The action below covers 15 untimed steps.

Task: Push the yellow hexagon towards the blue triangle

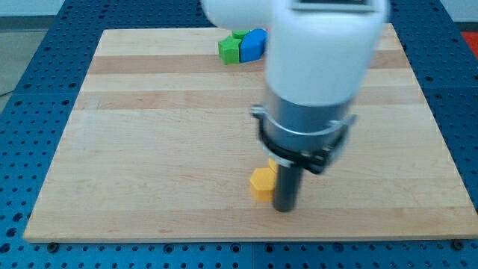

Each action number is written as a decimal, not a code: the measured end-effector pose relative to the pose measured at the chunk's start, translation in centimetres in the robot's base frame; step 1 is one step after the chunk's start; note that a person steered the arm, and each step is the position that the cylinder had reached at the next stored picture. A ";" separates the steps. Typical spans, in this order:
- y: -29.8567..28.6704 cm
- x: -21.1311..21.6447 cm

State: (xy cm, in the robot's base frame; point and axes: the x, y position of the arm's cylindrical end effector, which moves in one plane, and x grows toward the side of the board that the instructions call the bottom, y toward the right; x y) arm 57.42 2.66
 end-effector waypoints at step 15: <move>-4.8 -19.4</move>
State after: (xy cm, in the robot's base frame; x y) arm 38.02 -2.11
